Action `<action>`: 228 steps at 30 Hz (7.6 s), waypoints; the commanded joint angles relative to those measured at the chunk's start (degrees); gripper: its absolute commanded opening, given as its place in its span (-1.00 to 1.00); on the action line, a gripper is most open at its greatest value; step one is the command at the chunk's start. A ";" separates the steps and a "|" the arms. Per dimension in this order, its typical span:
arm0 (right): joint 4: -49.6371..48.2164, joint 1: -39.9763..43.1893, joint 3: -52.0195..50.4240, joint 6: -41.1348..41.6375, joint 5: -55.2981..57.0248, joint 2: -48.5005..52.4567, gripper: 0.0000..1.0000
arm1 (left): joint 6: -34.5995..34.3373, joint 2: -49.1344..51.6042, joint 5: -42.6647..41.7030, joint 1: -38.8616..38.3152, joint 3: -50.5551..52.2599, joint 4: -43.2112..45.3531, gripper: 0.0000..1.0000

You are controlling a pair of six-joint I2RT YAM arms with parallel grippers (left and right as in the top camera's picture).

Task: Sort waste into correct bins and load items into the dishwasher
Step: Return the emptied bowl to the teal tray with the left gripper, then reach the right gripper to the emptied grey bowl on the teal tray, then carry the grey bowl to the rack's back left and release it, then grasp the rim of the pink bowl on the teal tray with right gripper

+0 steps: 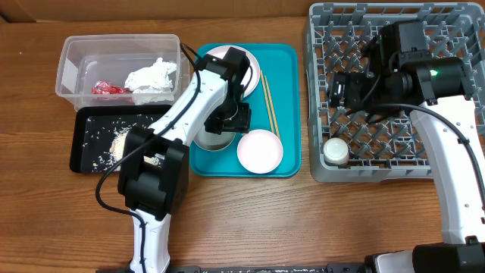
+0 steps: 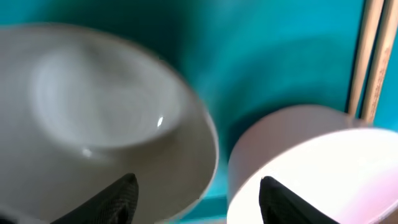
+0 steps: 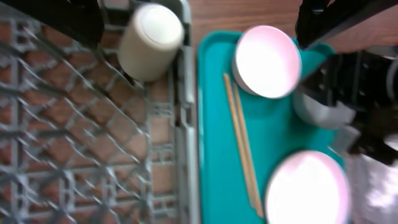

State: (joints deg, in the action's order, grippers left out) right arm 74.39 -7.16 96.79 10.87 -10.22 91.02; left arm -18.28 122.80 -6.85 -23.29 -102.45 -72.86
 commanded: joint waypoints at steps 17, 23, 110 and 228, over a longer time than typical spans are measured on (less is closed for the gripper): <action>-19.02 -15.98 0.76 11.50 -7.74 11.39 0.77 | 3.52 -21.24 3.13 19.34 -30.58 -18.14 0.98; -21.88 -22.91 0.79 14.71 -1.01 18.69 0.72 | 3.50 -22.93 3.98 24.61 -30.56 -18.67 1.00; -57.94 -7.08 14.51 -40.79 75.08 42.21 -0.92 | 3.50 -22.77 4.07 25.16 -30.47 -18.62 1.00; -22.60 -20.06 -19.54 -2.27 4.66 20.22 -0.32 | 3.50 -22.77 4.07 25.16 -30.47 -18.62 0.99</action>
State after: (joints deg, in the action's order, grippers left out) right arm 52.27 -27.14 78.39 8.36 -6.35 111.18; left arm -15.88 99.88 -3.53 1.72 -132.79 -91.55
